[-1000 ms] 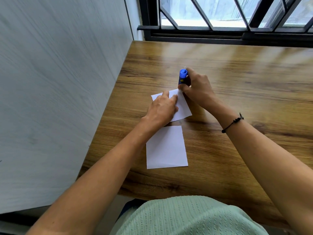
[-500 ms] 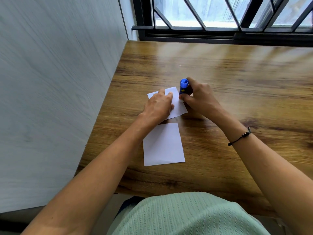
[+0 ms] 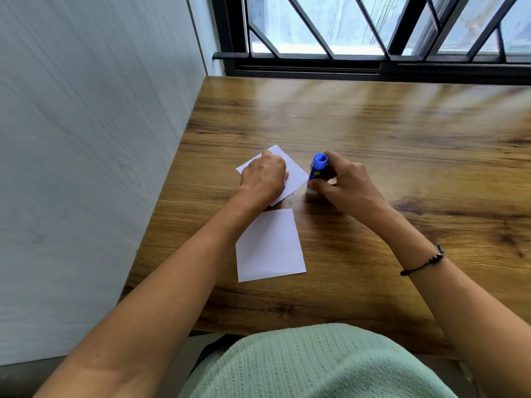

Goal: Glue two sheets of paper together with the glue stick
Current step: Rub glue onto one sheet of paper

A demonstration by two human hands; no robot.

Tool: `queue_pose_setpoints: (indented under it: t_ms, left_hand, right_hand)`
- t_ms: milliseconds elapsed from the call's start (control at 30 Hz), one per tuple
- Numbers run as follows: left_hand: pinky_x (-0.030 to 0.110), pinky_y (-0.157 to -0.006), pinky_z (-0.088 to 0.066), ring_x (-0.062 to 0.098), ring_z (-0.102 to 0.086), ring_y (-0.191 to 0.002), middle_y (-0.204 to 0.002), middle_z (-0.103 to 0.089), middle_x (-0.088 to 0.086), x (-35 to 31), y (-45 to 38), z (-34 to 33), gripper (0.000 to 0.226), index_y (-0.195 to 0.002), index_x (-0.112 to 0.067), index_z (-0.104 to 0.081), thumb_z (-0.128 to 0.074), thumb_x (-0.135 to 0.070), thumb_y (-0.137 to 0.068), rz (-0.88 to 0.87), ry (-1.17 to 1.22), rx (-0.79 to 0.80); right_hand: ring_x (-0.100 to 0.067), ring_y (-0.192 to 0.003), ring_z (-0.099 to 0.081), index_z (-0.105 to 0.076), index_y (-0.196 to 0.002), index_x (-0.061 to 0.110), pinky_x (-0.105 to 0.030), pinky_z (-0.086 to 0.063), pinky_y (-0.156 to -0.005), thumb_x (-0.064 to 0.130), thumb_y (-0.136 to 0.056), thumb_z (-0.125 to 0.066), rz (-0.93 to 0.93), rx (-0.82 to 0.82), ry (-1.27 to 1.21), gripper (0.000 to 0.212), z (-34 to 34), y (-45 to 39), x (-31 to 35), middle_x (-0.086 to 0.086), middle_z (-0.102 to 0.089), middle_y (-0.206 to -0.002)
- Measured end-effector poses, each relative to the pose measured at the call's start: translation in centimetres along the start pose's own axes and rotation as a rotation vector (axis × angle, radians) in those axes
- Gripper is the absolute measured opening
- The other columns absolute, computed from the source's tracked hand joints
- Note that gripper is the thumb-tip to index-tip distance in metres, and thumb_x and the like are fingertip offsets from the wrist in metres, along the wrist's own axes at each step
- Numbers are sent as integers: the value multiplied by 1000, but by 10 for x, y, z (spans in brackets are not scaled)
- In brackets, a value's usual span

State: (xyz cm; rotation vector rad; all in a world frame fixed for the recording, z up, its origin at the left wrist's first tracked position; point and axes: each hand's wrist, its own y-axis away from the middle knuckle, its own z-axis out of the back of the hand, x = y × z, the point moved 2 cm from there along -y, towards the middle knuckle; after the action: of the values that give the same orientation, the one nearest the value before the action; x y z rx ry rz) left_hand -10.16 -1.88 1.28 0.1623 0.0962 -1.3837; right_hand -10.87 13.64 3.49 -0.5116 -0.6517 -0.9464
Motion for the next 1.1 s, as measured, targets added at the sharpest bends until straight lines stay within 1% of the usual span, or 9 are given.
queue_pose_setpoints:
  t_ms: [133, 233, 367, 500, 633, 767, 867, 967, 1100]
  left_hand:
    - [34, -67, -34, 38, -56, -102, -114, -56, 24, -8, 3, 2, 32, -106, 2, -57, -44, -24, -92, -18, -91, -71]
    - [33, -63, -34, 36, -60, -92, -101, -63, 19, -11, 4, 4, 26, -93, -1, -61, -45, -22, -90, -20, -161, -111]
    - [32, -59, -34, 30, -57, -76, -89, -65, 14, -10, 2, 10, 23, -81, -6, -62, -47, -21, -89, -38, -199, -139]
    - [32, -58, -36, 34, -61, -78, -87, -66, 15, -8, 2, 10, 23, -80, -5, -62, -48, -19, -90, -59, -180, -174]
    - [32, -55, -35, 31, -52, -62, -76, -64, 17, -3, 6, 15, 30, -65, -6, -53, -50, -23, -90, -67, -102, -294]
    - [35, -56, -37, 31, -56, -73, -85, -63, 15, -9, 8, 15, 18, -86, -4, -58, -49, -20, -89, -145, 19, -279]
    - [38, -70, -43, 32, -56, -93, -100, -60, 14, -10, 6, 9, 22, -104, -7, -58, -50, -19, -88, -122, 107, -147]
    - [37, -71, -39, 31, -54, -97, -103, -58, 14, -9, 7, 3, 23, -106, -8, -57, -48, -19, -88, -82, 103, -92]
    - [39, -77, -42, 30, -52, -101, -106, -57, 14, -8, 7, 3, 23, -108, -9, -57, -49, -19, -88, -56, 124, -50]
  right_hand:
    - [-25, -83, -62, -57, -97, 10, -37, -47, -80, 12, -77, -66, -21, -31, -44, 22, 5, 0, 1, -10, -69, -85]
    - [-25, -82, -62, -57, -96, 10, -34, -45, -77, 13, -77, -66, -32, -59, -52, 22, 7, -2, 2, -9, -69, -84]
    - [-21, -81, -62, -57, -96, 9, -23, -41, -71, 12, -78, -66, -31, -87, -80, 20, 6, -2, 4, -6, -68, -82]
    - [-21, -84, -62, -56, -97, 9, -29, -44, -77, 13, -79, -65, -41, -77, -83, 19, 6, -5, 5, -9, -70, -86]
    - [-24, -83, -62, -56, -96, 6, -34, -46, -79, 12, -80, -63, -23, -113, -87, 18, 11, -18, 7, -10, -69, -85]
    - [-23, -78, -60, -56, -96, 4, -30, -46, -74, 12, -79, -64, -23, -149, -60, 20, 6, -38, 7, -8, -66, -82]
    - [-20, -70, -54, -56, -93, 3, -22, -34, -62, 10, -77, -63, -30, -189, -42, 19, -2, -54, 6, -2, -60, -74]
    - [-21, -67, -49, -56, -93, 4, -20, -27, -57, 10, -77, -62, -46, -188, -20, 18, -12, -66, 3, -3, -56, -73]
    - [-23, -70, -48, -54, -95, 3, -23, -28, -60, 12, -79, -61, -58, -148, 14, 19, -19, -75, -1, -5, -55, -76]
